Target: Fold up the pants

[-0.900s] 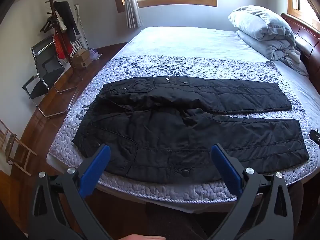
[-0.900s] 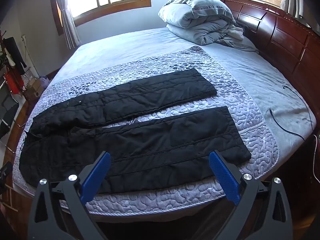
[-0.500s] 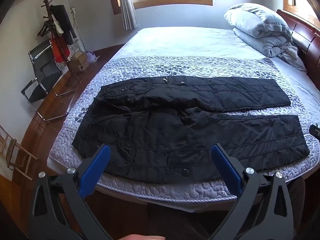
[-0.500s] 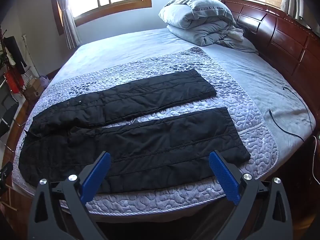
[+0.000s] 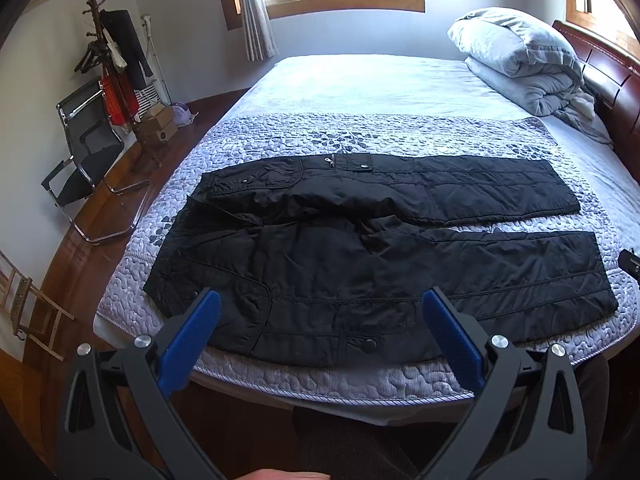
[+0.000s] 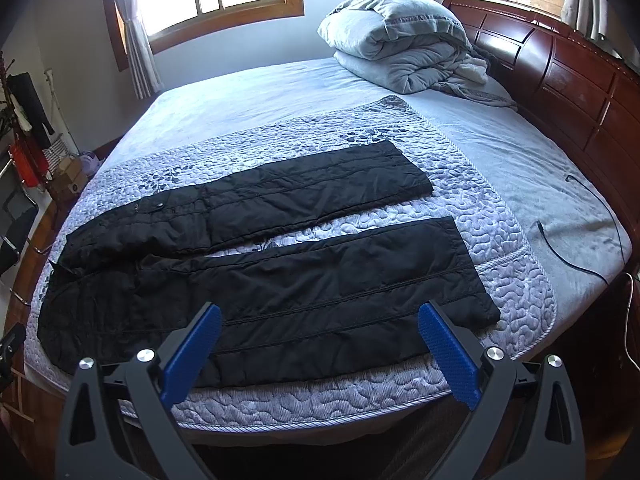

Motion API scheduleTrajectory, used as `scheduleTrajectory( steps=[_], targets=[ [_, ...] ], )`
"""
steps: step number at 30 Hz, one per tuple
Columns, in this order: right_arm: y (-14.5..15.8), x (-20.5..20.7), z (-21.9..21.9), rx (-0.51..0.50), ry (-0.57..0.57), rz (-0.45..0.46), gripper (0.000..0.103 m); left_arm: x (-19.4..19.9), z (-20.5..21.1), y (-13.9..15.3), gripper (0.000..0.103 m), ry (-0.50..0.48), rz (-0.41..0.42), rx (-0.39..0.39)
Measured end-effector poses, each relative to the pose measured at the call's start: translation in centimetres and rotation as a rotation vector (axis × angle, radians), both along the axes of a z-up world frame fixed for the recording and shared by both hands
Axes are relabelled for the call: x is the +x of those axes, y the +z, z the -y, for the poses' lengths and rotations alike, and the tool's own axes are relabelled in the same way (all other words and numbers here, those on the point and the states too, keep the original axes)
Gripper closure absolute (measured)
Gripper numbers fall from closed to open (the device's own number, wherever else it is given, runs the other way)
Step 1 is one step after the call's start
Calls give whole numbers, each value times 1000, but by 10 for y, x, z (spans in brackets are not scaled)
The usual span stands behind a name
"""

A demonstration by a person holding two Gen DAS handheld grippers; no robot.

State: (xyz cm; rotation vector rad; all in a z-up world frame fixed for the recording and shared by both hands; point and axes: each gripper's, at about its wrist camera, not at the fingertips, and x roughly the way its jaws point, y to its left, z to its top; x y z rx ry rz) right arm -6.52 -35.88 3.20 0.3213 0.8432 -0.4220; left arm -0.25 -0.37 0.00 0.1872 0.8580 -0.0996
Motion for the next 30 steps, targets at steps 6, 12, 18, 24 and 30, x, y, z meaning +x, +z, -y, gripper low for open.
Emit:
scheduleTrajectory(
  steps=[6, 12, 18, 24, 30],
  targets=[
    [1, 1, 1, -5, -2, 1, 4, 2, 0, 2, 3, 9, -1, -6],
    [2, -1, 1, -8, -2, 4, 4, 2, 1, 2, 3, 5, 2, 6],
    [5, 0, -6, -41, 39, 0, 4, 3, 2, 0, 3, 6, -2, 8],
    [5, 3, -14, -59, 67, -12, 4, 3, 2, -2, 3, 9, -3, 8],
    [6, 5, -25, -87, 112, -19, 4, 3, 1, -2, 3, 7, -1, 3]
  ],
)
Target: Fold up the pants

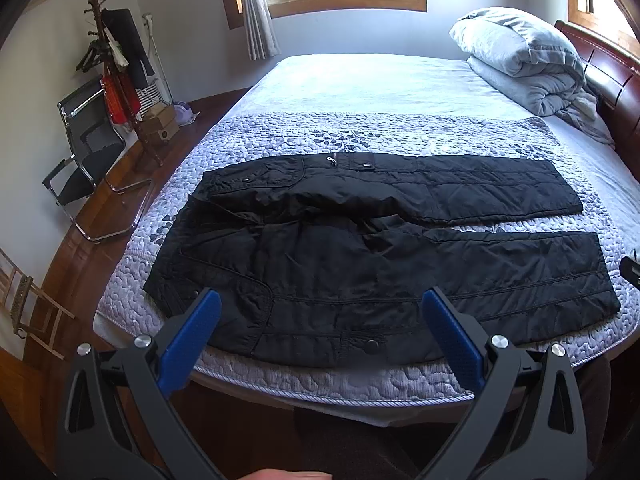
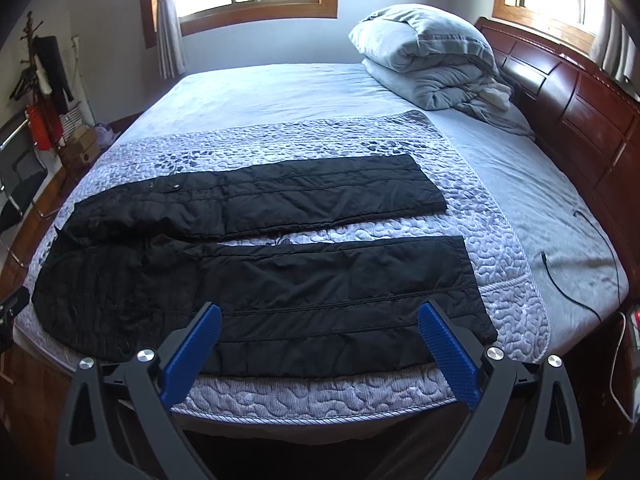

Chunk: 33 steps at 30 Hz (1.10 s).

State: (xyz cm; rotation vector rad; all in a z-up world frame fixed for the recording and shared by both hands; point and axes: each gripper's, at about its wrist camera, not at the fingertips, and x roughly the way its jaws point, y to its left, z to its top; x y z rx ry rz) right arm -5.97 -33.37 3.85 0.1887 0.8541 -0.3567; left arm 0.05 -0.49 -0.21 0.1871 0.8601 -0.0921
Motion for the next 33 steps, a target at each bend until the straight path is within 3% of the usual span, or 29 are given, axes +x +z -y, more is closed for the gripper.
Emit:
scheduleTrajectory(
  steps=[33],
  targets=[
    [-5, 4, 2, 15, 7, -10, 4, -3, 7, 4, 3, -32, 22, 11]
  ],
)
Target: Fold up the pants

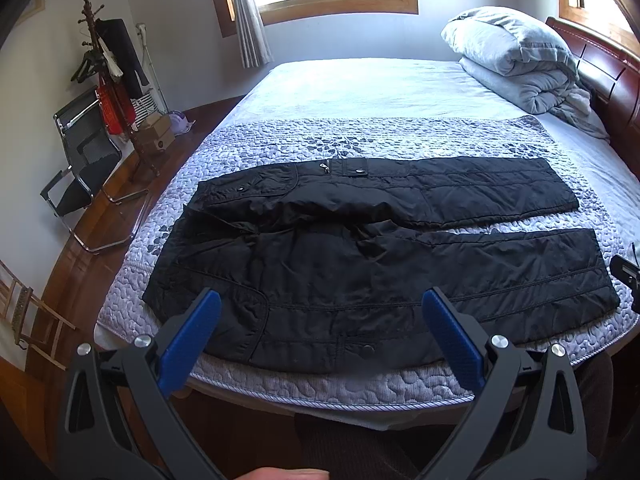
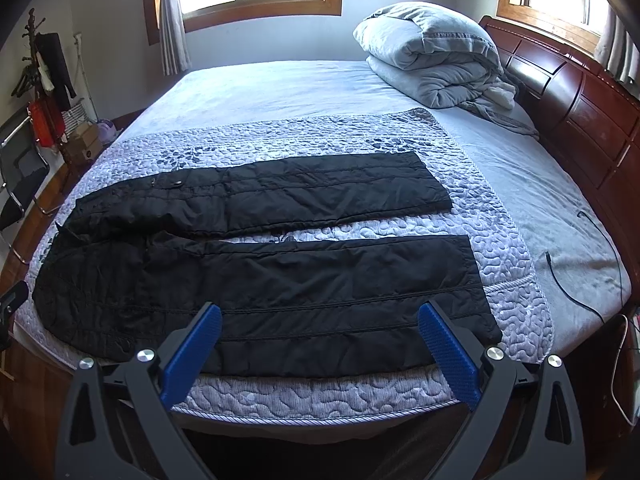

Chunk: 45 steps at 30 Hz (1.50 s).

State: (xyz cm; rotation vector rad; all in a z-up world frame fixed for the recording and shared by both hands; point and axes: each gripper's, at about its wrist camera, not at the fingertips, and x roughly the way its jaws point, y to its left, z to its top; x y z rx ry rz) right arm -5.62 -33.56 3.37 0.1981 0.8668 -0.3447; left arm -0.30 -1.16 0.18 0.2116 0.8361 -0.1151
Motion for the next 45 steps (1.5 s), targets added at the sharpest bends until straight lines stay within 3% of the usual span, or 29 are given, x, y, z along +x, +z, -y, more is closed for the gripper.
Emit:
scheduleTrajectory(
  steps=[40, 43, 45],
  targets=[
    [4, 12, -3, 1, 40, 31, 4, 10, 12, -4, 3, -29, 20, -3],
    [8, 16, 1, 5, 69, 65, 4, 15, 9, -7, 3, -59, -11, -70],
    [15, 20, 8, -7, 79, 103, 4, 27, 2, -12, 3, -91, -106, -159]
  ],
)
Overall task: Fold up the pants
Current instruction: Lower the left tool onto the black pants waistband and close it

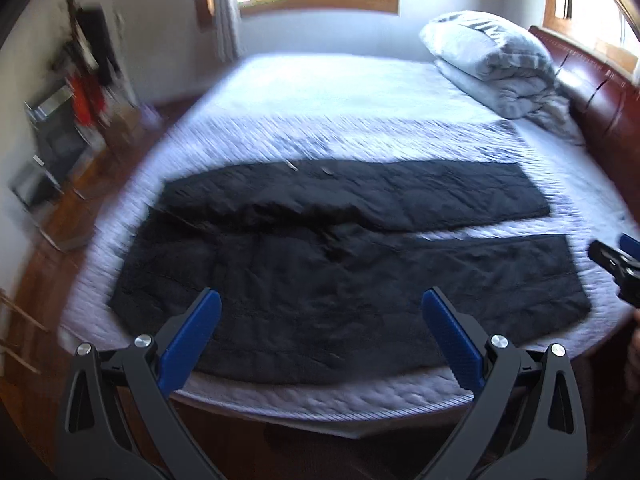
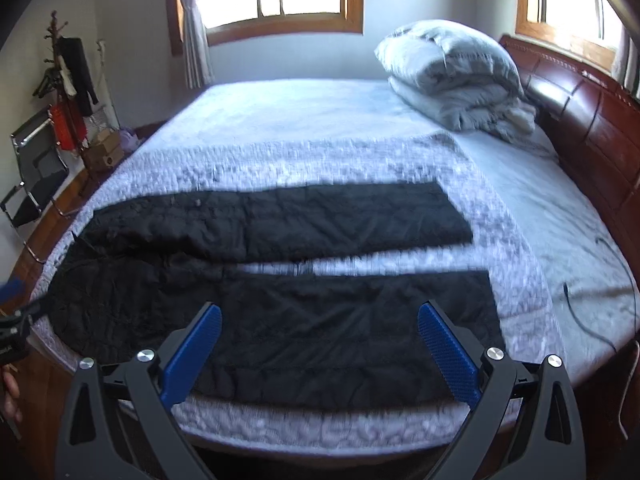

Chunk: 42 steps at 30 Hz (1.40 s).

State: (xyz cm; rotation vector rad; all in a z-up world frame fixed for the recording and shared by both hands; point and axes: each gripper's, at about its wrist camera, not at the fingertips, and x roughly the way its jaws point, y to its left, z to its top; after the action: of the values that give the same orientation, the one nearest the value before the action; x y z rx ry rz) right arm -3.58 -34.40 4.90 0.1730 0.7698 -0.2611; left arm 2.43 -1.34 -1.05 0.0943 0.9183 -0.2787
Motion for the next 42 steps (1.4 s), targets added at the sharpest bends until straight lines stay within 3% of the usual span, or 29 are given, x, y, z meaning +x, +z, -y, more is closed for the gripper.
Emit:
scheduleTrajectory(
  steps=[2, 5, 6, 8, 10, 11, 14, 17, 21, 23, 26, 28, 30, 34, 38, 42],
  targets=[
    [12, 7, 15, 1, 13, 73, 4, 15, -11, -3, 3, -11, -46, -88],
    [20, 32, 45, -47, 39, 151, 4, 43, -33, -3, 3, -3, -25, -259],
    [18, 50, 57, -85, 73, 138, 4, 62, -45, -6, 3, 7, -34, -335],
    [10, 80, 84, -81, 75, 78, 4, 91, -65, -15, 3, 45, -67, -409],
    [-2, 114, 131, 18, -8, 37, 4, 134, -93, -34, 3, 133, -173, -486],
    [-11, 131, 159, 84, -41, 30, 4, 159, -108, -45, 3, 208, -233, -484],
    [-37, 176, 222, 166, -125, -48, 4, 211, -143, -66, 3, 301, -296, -493],
    [-69, 215, 272, 232, -162, -140, 4, 267, -179, -84, 3, 400, -323, -428],
    [-116, 257, 313, 280, -150, -281, 4, 329, -205, -103, 3, 383, -423, -288],
    [-139, 274, 320, 232, -127, -368, 4, 355, -222, -115, 3, 399, -488, -249],
    [-169, 291, 322, 135, -94, -457, 4, 381, -245, -132, 3, 447, -554, -277],
    [-183, 296, 328, 136, -84, -475, 4, 393, -252, -142, 3, 471, -582, -264],
    [-196, 299, 333, 155, -79, -485, 4, 405, -254, -148, 3, 483, -581, -181],
    [-213, 304, 340, 182, -85, -504, 4, 422, -241, -165, 3, 414, -647, -204],
    [-218, 305, 347, 227, -97, -482, 4, 434, -223, -184, 3, 401, -706, -87],
    [-219, 306, 350, 230, -89, -485, 4, 440, -214, -192, 2, 419, -740, -45]
  ],
)
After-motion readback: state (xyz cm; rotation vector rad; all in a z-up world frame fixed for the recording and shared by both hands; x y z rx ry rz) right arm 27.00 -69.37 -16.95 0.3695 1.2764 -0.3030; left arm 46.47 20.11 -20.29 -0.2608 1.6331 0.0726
